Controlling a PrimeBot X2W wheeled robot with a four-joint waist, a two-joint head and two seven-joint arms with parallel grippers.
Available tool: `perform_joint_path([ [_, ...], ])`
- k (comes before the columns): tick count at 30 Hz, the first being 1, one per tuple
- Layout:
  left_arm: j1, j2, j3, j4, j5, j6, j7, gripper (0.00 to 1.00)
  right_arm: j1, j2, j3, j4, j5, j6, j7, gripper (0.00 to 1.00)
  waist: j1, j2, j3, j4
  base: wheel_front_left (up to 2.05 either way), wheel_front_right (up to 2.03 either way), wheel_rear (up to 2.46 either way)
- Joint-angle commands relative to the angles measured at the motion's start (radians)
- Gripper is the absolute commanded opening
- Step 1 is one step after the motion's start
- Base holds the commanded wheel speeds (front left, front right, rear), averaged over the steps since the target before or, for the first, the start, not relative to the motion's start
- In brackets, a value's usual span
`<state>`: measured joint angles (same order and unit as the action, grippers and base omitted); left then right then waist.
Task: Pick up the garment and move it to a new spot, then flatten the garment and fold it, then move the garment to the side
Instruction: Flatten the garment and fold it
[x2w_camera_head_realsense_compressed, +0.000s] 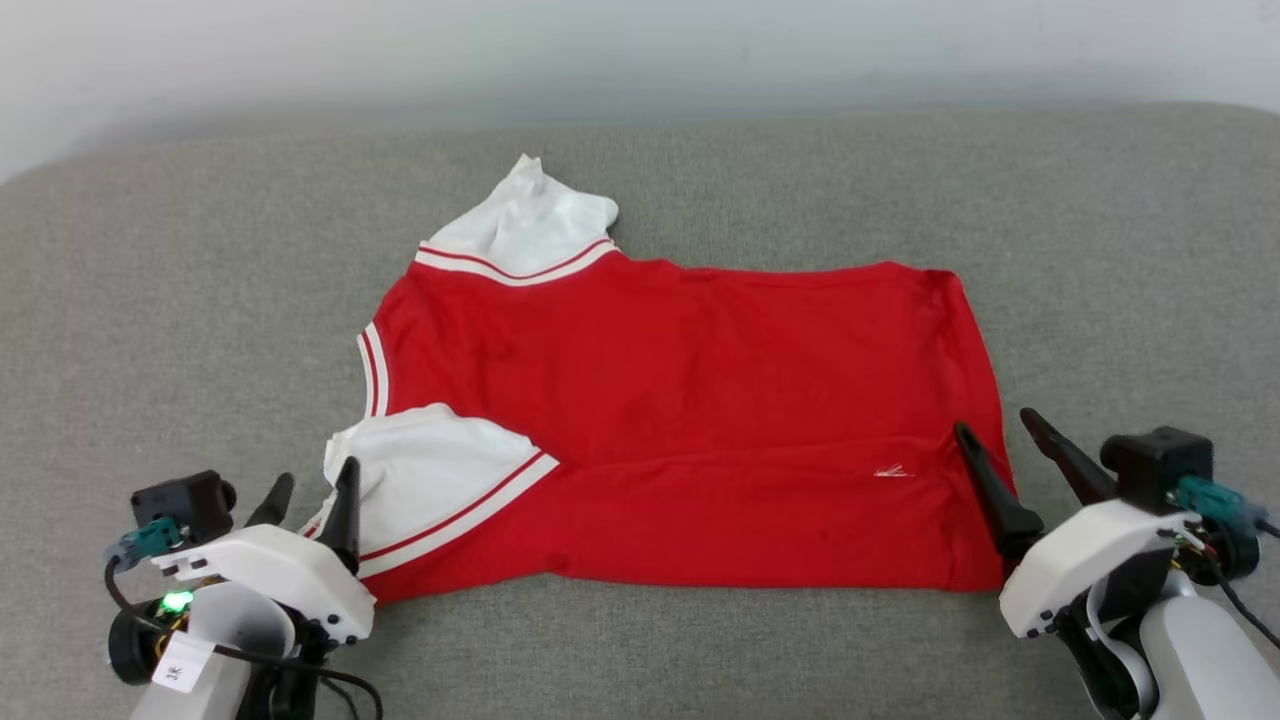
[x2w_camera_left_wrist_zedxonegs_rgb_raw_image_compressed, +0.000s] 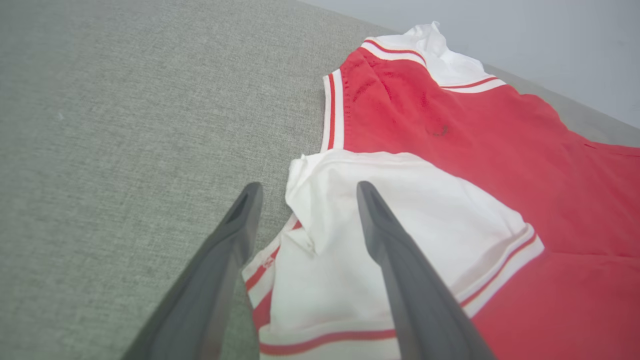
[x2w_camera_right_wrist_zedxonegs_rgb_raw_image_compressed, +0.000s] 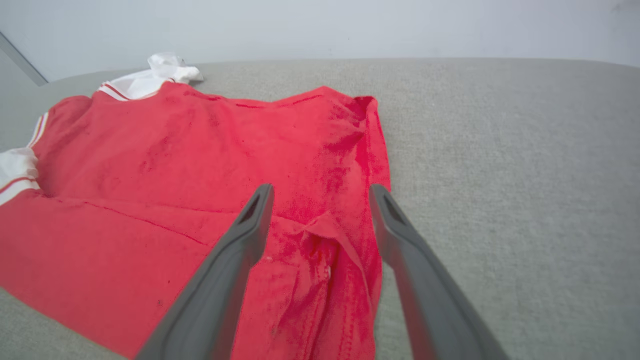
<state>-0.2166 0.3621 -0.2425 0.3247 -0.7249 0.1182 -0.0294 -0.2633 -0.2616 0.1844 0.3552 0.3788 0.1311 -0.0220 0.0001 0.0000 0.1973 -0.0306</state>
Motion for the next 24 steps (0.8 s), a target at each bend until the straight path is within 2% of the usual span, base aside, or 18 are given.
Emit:
perform_joint_path([
  [1,0.011,0.01,0.009,-0.003,0.0,0.006,-0.002,1.0,0.021,0.011,-0.015,-0.018,-0.011,-0.001,-0.027,1.0,-0.0001,0.0,-0.033,-0.003,0.0,0.0,0.0],
  [4,0.028,0.031,0.017,-0.029,-0.003,0.018,0.014,1.0,0.071,0.034,-0.061,-0.052,-0.04,-0.001,-0.059,1.0,-0.0001,0.0,-0.078,-0.005,0.0,0.0,0.0],
  [8,0.058,0.074,0.029,-0.081,-0.023,0.021,0.076,1.0,0.133,0.069,-0.102,-0.113,-0.072,-0.001,-0.047,1.0,-0.0001,0.0,-0.123,-0.019,0.0,0.0,0.0],
  [15,0.09,0.175,0.035,-0.201,-0.124,0.015,0.338,1.0,0.214,0.113,-0.141,-0.221,-0.105,-0.001,0.016,1.0,-0.0001,0.0,-0.137,-0.047,0.0,0.0,0.0],
  [21,0.118,0.239,0.036,-0.269,-0.223,0.05,0.563,1.0,0.229,0.139,-0.146,-0.269,-0.116,-0.001,0.047,1.0,-0.0001,0.0,-0.101,-0.077,0.0,0.0,0.0],
  [24,0.13,0.253,0.044,-0.273,-0.245,0.078,0.613,1.0,0.219,0.148,-0.143,-0.278,-0.115,-0.001,0.051,1.0,-0.0001,0.0,-0.072,-0.094,0.0,0.0,0.0],
])
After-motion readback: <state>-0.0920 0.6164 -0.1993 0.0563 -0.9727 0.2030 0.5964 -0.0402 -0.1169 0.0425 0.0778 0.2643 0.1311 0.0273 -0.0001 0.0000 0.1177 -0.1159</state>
